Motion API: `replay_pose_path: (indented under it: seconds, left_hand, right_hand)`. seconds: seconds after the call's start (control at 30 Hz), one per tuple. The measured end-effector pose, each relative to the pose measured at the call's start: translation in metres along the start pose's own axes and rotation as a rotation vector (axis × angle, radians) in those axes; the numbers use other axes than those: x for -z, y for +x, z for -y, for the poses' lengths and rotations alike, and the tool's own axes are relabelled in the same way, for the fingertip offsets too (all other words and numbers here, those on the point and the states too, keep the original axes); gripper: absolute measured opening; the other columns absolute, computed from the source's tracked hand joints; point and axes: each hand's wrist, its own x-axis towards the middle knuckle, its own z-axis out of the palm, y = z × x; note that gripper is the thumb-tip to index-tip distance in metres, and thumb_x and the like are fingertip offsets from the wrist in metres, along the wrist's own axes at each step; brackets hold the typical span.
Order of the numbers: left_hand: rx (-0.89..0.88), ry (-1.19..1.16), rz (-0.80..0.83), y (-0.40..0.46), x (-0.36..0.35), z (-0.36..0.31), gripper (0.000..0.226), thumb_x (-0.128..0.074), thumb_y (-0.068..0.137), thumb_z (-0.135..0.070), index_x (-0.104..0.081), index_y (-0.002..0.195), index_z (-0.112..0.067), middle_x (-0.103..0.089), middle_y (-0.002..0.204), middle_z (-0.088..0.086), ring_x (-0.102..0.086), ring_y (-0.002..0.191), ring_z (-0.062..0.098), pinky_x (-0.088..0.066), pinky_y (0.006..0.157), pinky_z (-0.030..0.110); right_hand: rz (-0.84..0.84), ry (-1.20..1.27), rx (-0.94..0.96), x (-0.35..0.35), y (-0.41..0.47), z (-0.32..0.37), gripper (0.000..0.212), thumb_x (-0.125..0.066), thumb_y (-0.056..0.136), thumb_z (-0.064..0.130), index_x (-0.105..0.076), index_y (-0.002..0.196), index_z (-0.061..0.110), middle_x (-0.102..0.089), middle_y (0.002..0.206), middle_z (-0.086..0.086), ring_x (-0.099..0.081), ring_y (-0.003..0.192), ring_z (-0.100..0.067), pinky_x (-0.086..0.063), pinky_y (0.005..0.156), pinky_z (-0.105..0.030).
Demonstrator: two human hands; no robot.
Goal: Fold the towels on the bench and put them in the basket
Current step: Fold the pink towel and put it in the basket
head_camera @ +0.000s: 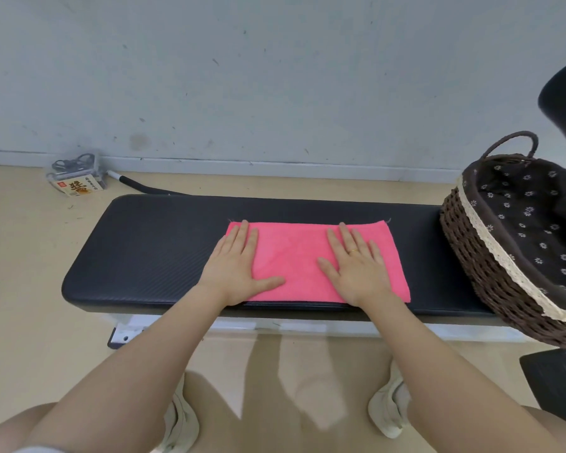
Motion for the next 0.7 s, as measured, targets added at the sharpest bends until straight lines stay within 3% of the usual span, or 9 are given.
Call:
replay_pose_path:
  seconds: [0.17, 0.27, 0.33, 0.4, 0.47, 0.53, 0.63, 0.7]
  left_hand:
    - [0.018, -0.011, 0.011, -0.002, 0.004, -0.002, 0.129, -0.014, 0.049, -0.09, 0.009, 0.149, -0.012, 0.017, 0.156, 0.009, 0.015, 0.145, 0.022, 0.004, 0.119, 0.036]
    - [0.035, 0.02, 0.065, -0.002, 0.01, -0.006, 0.12, -0.03, 0.065, -0.087, 0.01, 0.149, -0.012, 0.017, 0.156, 0.011, 0.015, 0.145, 0.023, 0.004, 0.119, 0.037]
    - [0.047, 0.049, 0.08, -0.001, 0.017, -0.011, 0.109, -0.036, 0.074, -0.08, 0.008, 0.149, -0.016, 0.016, 0.156, 0.01, 0.014, 0.145, 0.024, 0.003, 0.119, 0.038]
    - [0.031, 0.065, 0.013, 0.0, 0.024, -0.02, 0.097, -0.035, 0.08, -0.075, 0.002, 0.15, -0.019, 0.012, 0.158, 0.007, 0.011, 0.146, 0.023, 0.003, 0.12, 0.037]
    - [-0.017, 0.033, -0.056, 0.001, 0.028, -0.036, 0.086, -0.035, 0.087, -0.066, -0.005, 0.15, -0.017, 0.005, 0.159, 0.004, 0.006, 0.146, 0.022, 0.002, 0.119, 0.035]
    - [-0.106, -0.037, -0.028, 0.002, 0.03, -0.056, 0.079, -0.04, 0.091, -0.057, -0.008, 0.15, -0.015, 0.001, 0.159, 0.003, 0.002, 0.146, 0.02, 0.0, 0.118, 0.031]
    - [-0.193, -0.265, 0.107, 0.008, 0.03, -0.079, 0.067, -0.044, 0.095, -0.042, -0.015, 0.149, -0.017, 0.001, 0.159, 0.002, -0.001, 0.146, 0.016, -0.001, 0.116, 0.025]
    - [-0.208, -0.278, 0.133, 0.014, 0.027, -0.088, 0.067, -0.046, 0.094, -0.043, -0.016, 0.149, -0.019, 0.004, 0.159, 0.001, 0.002, 0.146, 0.018, 0.0, 0.116, 0.026]
  right_hand:
    - [-0.009, 0.061, -0.237, 0.006, -0.014, -0.044, 0.07, -0.015, 0.094, 0.06, 0.005, 0.151, 0.025, 0.01, 0.159, 0.004, 0.009, 0.147, -0.017, 0.004, 0.118, -0.044]
    - [-0.007, 0.199, -0.343, 0.007, -0.02, -0.052, 0.071, -0.022, 0.096, 0.056, -0.001, 0.151, 0.017, 0.004, 0.16, 0.0, 0.004, 0.147, -0.021, 0.0, 0.118, -0.045]
    - [-0.064, 0.299, -0.357, 0.012, -0.021, -0.051, 0.065, -0.035, 0.095, 0.047, -0.023, 0.147, 0.009, -0.015, 0.158, -0.008, -0.013, 0.145, -0.026, -0.013, 0.116, -0.047]
    - [-0.167, 0.414, -0.363, 0.021, -0.021, -0.048, 0.047, -0.046, 0.092, 0.035, -0.044, 0.129, 0.006, -0.044, 0.138, -0.012, -0.04, 0.127, -0.031, -0.038, 0.102, -0.044]
    - [-0.189, 0.557, -0.413, 0.032, -0.019, -0.044, 0.038, -0.049, 0.091, 0.027, -0.045, 0.123, 0.007, -0.053, 0.117, -0.009, -0.051, 0.107, -0.028, -0.045, 0.082, -0.038]
    - [-0.127, 0.77, -0.528, 0.04, -0.014, -0.042, 0.036, -0.051, 0.089, 0.022, -0.044, 0.119, 0.003, -0.056, 0.109, -0.008, -0.054, 0.09, -0.025, -0.045, 0.069, -0.033]
    - [-0.014, 1.154, -0.65, 0.045, -0.012, -0.041, 0.035, -0.061, 0.086, 0.022, -0.048, 0.11, 0.001, -0.06, 0.111, -0.014, -0.06, 0.094, -0.031, -0.052, 0.081, -0.039]
    - [0.069, 1.317, -0.661, 0.049, -0.016, -0.041, 0.041, -0.069, 0.083, 0.022, -0.044, 0.109, 0.003, -0.06, 0.107, -0.012, -0.061, 0.095, -0.03, -0.053, 0.081, -0.042]
